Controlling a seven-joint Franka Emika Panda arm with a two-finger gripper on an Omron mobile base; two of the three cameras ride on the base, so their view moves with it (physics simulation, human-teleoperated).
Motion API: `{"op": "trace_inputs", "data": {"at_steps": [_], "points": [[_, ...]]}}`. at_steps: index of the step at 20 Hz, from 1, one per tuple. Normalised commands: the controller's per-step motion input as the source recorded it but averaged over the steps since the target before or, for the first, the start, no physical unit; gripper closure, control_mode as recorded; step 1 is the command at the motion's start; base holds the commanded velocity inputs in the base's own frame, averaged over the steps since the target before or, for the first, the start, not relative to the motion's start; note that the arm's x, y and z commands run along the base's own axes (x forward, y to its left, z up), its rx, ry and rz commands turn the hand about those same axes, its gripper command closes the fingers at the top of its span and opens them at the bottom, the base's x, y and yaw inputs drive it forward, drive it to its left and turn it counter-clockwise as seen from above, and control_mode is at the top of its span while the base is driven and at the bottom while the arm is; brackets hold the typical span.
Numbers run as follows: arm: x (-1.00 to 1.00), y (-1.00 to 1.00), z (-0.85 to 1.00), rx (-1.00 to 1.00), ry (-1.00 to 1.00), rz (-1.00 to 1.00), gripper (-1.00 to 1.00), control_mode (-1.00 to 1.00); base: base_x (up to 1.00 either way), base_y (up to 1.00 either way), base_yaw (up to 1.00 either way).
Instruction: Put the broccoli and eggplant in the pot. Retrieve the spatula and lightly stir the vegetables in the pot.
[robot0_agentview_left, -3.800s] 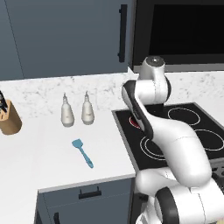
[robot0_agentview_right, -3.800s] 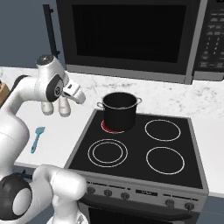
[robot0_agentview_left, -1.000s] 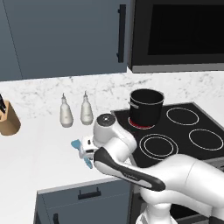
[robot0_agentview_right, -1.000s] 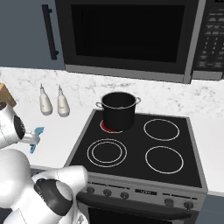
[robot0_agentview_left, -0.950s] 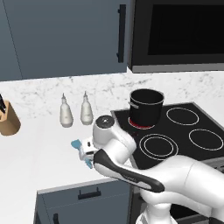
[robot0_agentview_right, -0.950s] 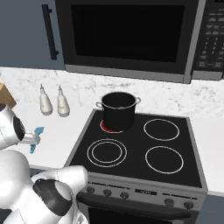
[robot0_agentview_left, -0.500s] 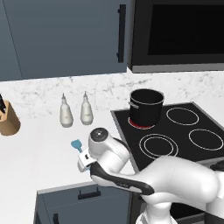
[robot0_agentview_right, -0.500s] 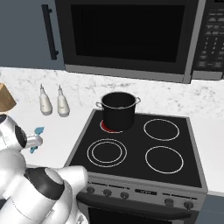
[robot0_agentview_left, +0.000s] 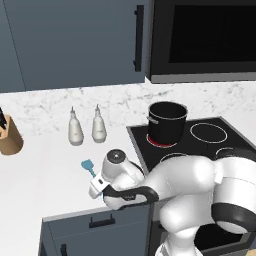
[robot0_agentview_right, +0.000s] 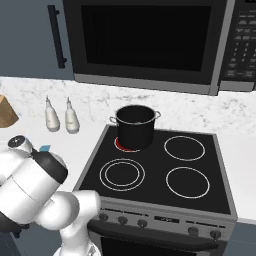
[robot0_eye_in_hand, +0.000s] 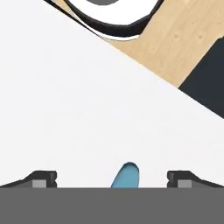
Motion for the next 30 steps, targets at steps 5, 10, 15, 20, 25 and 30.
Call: {"op": "trace_inputs", "data": {"at_steps": [5, 10, 15, 20, 25, 30], "points": [[0.24, 0.25, -0.25, 0.00, 0.08, 0.10, -1.00, -1.00, 0.00, 0.00, 0.00], [0.36, 0.18, -0.20, 0.00, 0.14, 0.01, -1.00, -1.00, 0.00, 0.00, 0.00], [0.20, 0.01, -0.37, 0.00, 0.17, 0.00, 1.00, -1.00, 0.00, 0.00, 0.00], [-0.11, -0.01, -0.48, 0.00, 0.13, 0.00, 1.00, -1.00, 0.00, 0.00, 0.00], [-0.60, -0.25, -0.13, 0.01, 0.00, -0.05, 1.00, -1.00, 0.00, 0.00, 0.00], [-0.84, -0.31, 0.30, 0.05, -0.07, -0.08, 1.00, -1.00, 0.00, 0.00, 0.00]]}}
